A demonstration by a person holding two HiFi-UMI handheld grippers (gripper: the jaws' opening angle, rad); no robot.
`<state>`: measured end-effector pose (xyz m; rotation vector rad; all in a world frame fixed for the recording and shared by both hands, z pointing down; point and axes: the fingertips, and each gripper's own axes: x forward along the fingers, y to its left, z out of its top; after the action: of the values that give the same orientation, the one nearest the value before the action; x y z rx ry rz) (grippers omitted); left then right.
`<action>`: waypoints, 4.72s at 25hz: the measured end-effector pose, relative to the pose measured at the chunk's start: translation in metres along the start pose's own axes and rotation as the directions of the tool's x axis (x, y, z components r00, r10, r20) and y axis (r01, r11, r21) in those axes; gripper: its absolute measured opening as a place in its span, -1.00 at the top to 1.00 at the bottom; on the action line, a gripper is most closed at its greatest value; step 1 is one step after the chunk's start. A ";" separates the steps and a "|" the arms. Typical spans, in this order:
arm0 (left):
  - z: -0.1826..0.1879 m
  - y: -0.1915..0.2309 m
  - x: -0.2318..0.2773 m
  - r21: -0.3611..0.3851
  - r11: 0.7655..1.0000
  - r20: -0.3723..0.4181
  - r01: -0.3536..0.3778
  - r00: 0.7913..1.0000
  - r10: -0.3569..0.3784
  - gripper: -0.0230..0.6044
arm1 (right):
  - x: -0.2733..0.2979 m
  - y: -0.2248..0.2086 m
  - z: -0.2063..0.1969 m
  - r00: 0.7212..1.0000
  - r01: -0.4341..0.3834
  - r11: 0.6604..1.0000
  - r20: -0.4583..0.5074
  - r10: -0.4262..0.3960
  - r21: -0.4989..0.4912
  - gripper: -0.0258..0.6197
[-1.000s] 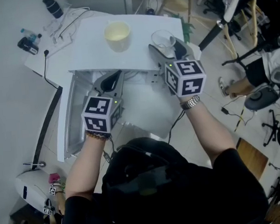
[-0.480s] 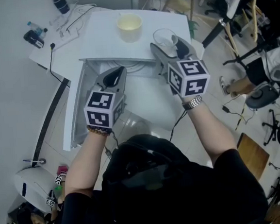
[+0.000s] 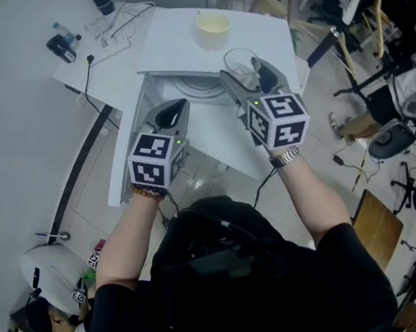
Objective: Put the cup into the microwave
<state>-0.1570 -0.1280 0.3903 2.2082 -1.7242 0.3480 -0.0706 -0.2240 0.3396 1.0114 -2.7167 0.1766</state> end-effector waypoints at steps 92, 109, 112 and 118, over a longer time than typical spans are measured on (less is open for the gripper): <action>-0.067 0.072 0.054 -0.117 0.990 -0.221 -0.083 0.974 0.056 0.93 | 0.237 0.061 -0.187 0.970 -0.177 0.984 -0.161 0.180 0.030 -0.22; -0.063 0.064 0.051 -0.110 0.991 -0.203 -0.071 0.978 0.048 0.93 | 0.219 0.061 -0.194 0.967 -0.168 0.985 -0.187 0.172 0.041 -0.33; -0.061 0.059 0.047 -0.102 0.993 -0.192 -0.061 0.981 0.041 0.93 | 0.210 0.060 -0.194 0.969 -0.155 0.987 -0.187 0.162 0.048 -0.33; -0.057 0.045 0.036 -0.085 0.996 -0.171 -0.034 0.985 0.019 0.93 | 0.187 0.060 -0.194 0.973 -0.128 0.991 -0.190 0.135 0.049 -0.33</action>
<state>-0.1920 -0.1483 0.4605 2.0330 -1.6471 0.4450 -0.2118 -0.2585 0.5742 0.7785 -2.6112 0.3304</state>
